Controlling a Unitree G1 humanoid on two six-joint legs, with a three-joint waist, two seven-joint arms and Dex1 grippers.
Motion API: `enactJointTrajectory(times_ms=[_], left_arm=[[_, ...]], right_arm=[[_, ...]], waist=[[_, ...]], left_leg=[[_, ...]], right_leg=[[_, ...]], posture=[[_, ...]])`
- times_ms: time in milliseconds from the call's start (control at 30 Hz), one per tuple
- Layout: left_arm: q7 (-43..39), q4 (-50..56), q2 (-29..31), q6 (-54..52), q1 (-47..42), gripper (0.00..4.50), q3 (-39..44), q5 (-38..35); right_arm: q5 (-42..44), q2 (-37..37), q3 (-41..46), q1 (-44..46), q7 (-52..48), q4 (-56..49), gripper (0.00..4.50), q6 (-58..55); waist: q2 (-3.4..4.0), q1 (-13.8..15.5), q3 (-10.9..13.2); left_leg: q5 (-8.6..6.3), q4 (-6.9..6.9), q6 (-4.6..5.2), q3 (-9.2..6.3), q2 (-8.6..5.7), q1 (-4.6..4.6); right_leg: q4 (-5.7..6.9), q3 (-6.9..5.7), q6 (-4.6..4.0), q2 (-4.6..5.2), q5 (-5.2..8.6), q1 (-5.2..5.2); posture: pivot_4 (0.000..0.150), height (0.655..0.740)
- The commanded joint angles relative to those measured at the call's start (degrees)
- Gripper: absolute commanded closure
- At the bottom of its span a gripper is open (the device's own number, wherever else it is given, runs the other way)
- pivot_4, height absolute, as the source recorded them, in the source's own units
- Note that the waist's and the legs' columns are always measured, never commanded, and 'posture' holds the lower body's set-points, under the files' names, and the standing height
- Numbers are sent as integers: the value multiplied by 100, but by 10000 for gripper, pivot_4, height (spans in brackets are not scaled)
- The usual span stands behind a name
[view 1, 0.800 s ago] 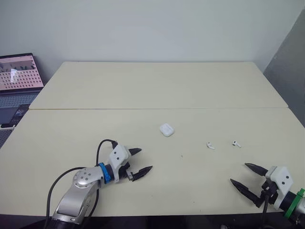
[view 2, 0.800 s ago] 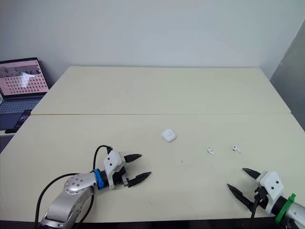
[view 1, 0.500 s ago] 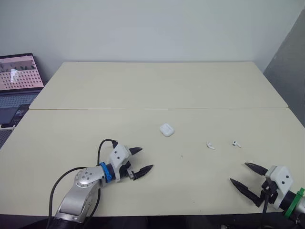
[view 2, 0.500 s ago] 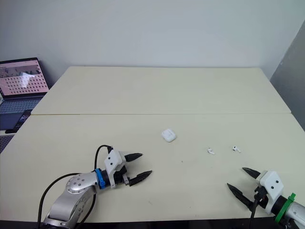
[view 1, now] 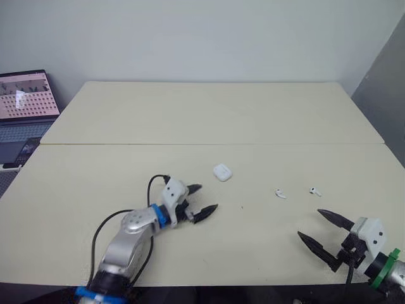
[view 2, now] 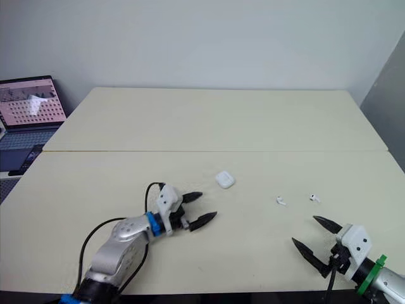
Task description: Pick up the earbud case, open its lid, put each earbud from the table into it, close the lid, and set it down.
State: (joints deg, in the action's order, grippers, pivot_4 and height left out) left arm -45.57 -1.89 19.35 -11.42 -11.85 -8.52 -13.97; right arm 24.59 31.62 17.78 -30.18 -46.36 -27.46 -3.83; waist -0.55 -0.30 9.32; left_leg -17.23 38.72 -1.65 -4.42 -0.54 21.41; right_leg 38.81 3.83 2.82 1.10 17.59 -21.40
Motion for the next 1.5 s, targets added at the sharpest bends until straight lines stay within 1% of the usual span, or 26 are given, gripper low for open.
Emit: enactJointTrajectory(times_ms=[33, 133, 333, 467, 600, 833, 1100, 1200, 1333, 1500], left_arm=[[249, -563, -280, 385, -489, 0, -143, 332], [431, -1153, -519, 643, -914, 0, -219, 579], [624, -2054, -805, 1055, -1471, 0, -253, 863], [710, -2471, -892, 1313, -1729, 0, -203, 975], [642, -2800, -816, 1559, -1963, 0, -137, 1020], [177, -3625, -595, 2189, -2475, 0, -145, 1074], [-848, -4870, -484, 2933, -3195, 0, -295, 1217], [-1146, -5379, -496, 3150, -3485, 0, -312, 1333], [-1313, -6053, -561, 3401, -3863, 0, -301, 1523], [-1549, -6503, -668, 3621, -4105, 0, -277, 1661]], right_arm=[[193, -60, -88, 70, 179, -592, 349, -134], [174, -88, -164, 95, 339, -866, 349, -231], [124, -105, -180, 77, 600, -1156, 349, -356], [110, -105, -150, 26, 674, -1189, 349, -352], [100, -95, -145, 8, 727, -1185, 349, -336], [67, -102, -201, 72, 784, -1144, 349, -327], [77, -105, -280, 168, 871, -1233, 349, -389], [100, -90, -271, 209, 889, -1253, 349, -422], [90, -85, -300, 252, 919, -1251, 349, -432], [80, -94, -290, 288, 954, -1256, 349, -423]], waist=[[0, -2, 0], [-3, -5, 2], [-6, 15, 3], [-6, 15, 3], [-6, 11, 3], [-9, 1, 5], [-15, -1, 8], [-18, -1, 10], [-20, -4, 11], [-21, -6, 12]], left_leg=[[0, 0, 0, 2, 0, -1], [0, 1, 0, 0, 0, -1], [0, 2, 0, -2, -4, 1], [0, 2, 0, -2, -5, 1], [0, 2, 0, -1, -5, 0], [0, 2, 0, -2, -5, 1], [1, 3, 0, -2, -8, 3], [1, 4, 1, -4, -9, 4], [1, 4, 1, -5, -9, 4], [1, 5, 1, -7, -12, 5]], right_leg=[[0, 1, 0, 0, 0, 0], [2, -3, 0, -1, 0, -1], [2, -6, 1, -3, 0, -1], [2, -6, 1, -3, 0, -1], [4, -6, 1, -4, 0, -1], [5, -9, 1, -13, 0, -2], [5, -10, 2, -26, 0, -4], [6, -12, 2, -28, 0, -4], [6, -12, 2, -31, 0, -4], [7, -13, 3, -31, 1, -3]], posture=[[1500, 7400], [1500, 7400], [1500, 7400], [1500, 7400], [1500, 7400], [1500, 7400], [1500, 7400], [1500, 7400], [1500, 7400], [1500, 7400]])
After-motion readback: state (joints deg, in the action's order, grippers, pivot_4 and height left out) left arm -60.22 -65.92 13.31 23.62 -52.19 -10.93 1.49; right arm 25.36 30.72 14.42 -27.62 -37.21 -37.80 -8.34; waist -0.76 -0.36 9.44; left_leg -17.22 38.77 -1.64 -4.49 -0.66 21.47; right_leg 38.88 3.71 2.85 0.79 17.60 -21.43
